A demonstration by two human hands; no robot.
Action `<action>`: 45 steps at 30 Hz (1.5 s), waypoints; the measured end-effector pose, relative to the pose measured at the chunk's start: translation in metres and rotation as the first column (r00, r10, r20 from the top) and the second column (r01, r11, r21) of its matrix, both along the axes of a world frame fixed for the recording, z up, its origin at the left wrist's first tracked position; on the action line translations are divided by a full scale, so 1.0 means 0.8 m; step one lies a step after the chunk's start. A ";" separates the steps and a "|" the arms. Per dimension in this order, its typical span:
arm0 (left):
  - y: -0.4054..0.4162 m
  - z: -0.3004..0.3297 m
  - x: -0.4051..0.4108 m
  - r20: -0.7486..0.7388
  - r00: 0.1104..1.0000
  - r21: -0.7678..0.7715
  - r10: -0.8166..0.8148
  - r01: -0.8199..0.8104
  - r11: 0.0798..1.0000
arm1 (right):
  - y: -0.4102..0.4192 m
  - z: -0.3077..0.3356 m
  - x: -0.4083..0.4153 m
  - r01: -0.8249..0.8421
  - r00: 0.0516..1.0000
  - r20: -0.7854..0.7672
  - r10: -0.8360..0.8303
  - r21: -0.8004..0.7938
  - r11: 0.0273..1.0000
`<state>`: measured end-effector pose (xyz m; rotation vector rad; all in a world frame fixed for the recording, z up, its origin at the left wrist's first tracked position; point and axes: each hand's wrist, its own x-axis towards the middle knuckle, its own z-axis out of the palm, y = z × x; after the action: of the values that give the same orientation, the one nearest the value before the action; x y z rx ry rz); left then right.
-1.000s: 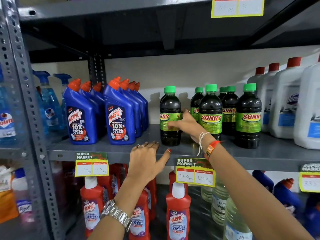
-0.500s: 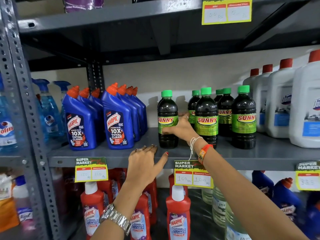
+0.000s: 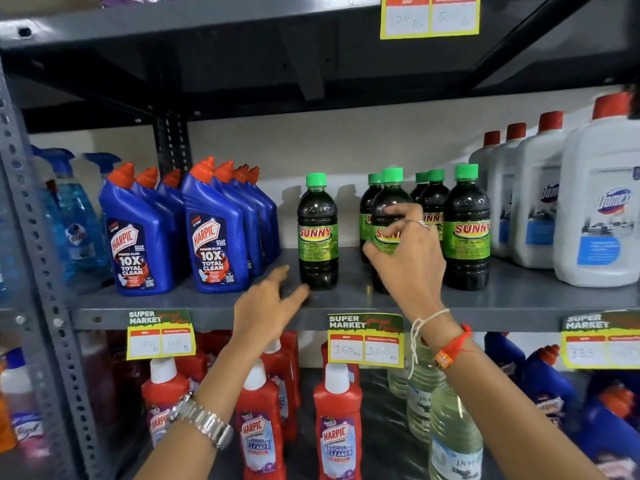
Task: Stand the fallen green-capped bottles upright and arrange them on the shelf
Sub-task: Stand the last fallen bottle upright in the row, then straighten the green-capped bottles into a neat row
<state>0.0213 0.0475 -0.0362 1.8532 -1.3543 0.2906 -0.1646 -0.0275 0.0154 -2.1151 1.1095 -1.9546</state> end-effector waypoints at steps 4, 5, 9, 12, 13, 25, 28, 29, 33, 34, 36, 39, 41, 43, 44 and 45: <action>-0.030 0.043 0.001 -0.566 0.755 -0.259 -0.331 0.219 0.941 | -0.024 -0.004 -0.020 0.060 0.995 -0.082 -0.048 0.152 0.987; -0.039 0.050 0.001 -0.627 0.696 -0.266 -0.349 0.229 0.936 | -0.033 -0.006 -0.023 0.030 0.994 -0.111 -0.008 0.202 0.979; -0.061 0.050 -0.003 -0.669 0.683 -0.119 -0.294 0.292 0.949 | -0.064 -0.018 -0.032 -0.216 0.962 -0.063 0.266 0.422 0.880; -0.064 0.042 -0.006 -0.616 0.724 -0.090 -0.312 0.328 0.940 | -0.081 -0.025 -0.037 -0.341 0.921 0.023 0.388 0.525 0.780; -0.065 0.041 -0.007 -0.597 0.739 -0.102 -0.312 0.316 0.943 | -0.084 -0.026 -0.038 -0.361 0.914 0.037 0.405 0.533 0.765; -0.050 0.040 -0.004 -0.594 0.719 -0.162 -0.361 0.333 0.929 | -0.117 -0.024 -0.015 -0.409 0.894 0.091 0.438 0.562 0.719; -0.047 0.041 -0.007 -0.601 0.712 -0.166 -0.363 0.333 0.928 | -0.121 -0.026 -0.012 -0.390 0.900 0.066 0.430 0.563 0.729; -0.047 0.041 -0.007 -0.601 0.711 -0.165 -0.365 0.337 0.927 | -0.122 -0.027 -0.011 -0.391 0.900 0.067 0.430 0.561 0.730; -0.047 0.043 -0.006 -0.614 0.703 -0.147 -0.358 0.344 0.928 | -0.123 -0.032 -0.010 -0.413 0.892 0.085 0.443 0.551 0.725; -0.048 0.043 -0.006 -0.618 0.702 -0.142 -0.354 0.343 0.928 | -0.124 -0.032 -0.010 -0.414 0.892 0.084 0.445 0.548 0.727; -0.049 0.043 -0.005 -0.623 0.700 -0.133 -0.349 0.345 0.929 | -0.123 -0.033 -0.010 -0.420 0.889 0.086 0.450 0.546 0.725; -0.051 0.043 -0.003 -0.632 0.693 -0.126 -0.348 0.352 0.928 | -0.118 -0.030 -0.011 -0.424 0.886 0.093 0.454 0.560 0.712; -0.051 0.043 -0.002 -0.628 0.695 -0.127 -0.351 0.353 0.927 | -0.111 -0.028 -0.013 -0.415 0.891 0.094 0.445 0.570 0.710; -0.051 0.041 -0.002 -0.620 0.705 -0.122 -0.346 0.349 0.929 | -0.101 -0.028 -0.018 -0.374 0.906 0.054 0.420 0.569 0.732; -0.050 0.041 -0.002 -0.612 0.714 -0.115 -0.341 0.346 0.931 | -0.094 -0.029 -0.021 -0.341 0.919 0.025 0.394 0.555 0.759; -0.048 0.040 -0.002 -0.594 0.733 -0.104 -0.331 0.338 0.935 | -0.087 -0.030 -0.024 -0.307 0.932 -0.001 0.362 0.527 0.793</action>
<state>0.0198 0.0089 -0.0041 1.4726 -1.1857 -0.4747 -0.1837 -0.0971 -0.0088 -1.9501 1.0336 -1.2238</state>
